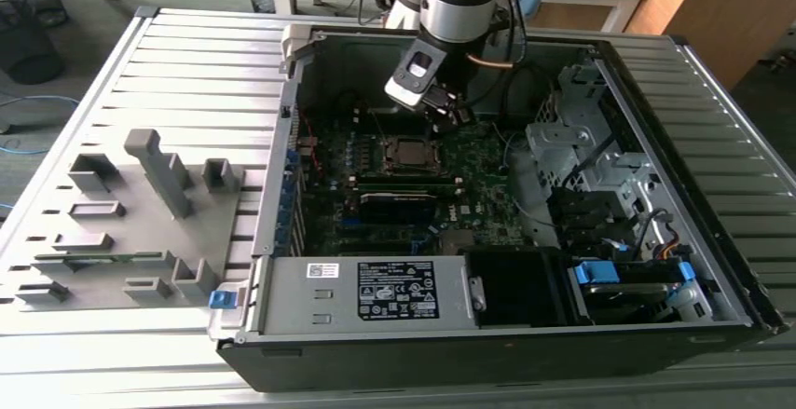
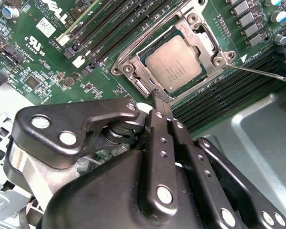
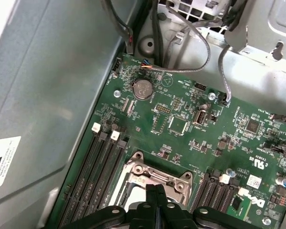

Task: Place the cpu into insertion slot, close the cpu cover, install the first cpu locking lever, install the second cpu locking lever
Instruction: 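Close the cpu cover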

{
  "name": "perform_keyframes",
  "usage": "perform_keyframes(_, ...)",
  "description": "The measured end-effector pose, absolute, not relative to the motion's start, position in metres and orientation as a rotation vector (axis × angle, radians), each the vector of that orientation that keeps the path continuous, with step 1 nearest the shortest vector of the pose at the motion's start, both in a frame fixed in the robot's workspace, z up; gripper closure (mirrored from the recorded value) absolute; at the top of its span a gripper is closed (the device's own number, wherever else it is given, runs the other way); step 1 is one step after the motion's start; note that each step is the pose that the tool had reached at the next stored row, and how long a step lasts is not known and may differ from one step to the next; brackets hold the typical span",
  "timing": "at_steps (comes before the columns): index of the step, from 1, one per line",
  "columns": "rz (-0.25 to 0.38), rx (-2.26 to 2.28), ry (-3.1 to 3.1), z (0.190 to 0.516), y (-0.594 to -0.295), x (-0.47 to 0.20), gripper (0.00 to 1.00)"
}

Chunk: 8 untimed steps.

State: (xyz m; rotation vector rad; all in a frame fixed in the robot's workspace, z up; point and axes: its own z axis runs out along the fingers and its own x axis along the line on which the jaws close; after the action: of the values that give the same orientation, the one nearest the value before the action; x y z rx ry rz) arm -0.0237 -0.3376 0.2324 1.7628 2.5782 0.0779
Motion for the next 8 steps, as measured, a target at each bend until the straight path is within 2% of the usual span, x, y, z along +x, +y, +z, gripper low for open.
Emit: perform_keyframes(8, 0.078, 1.761, 2.579, 0.2324, -0.3376, -0.0237, 0.89)
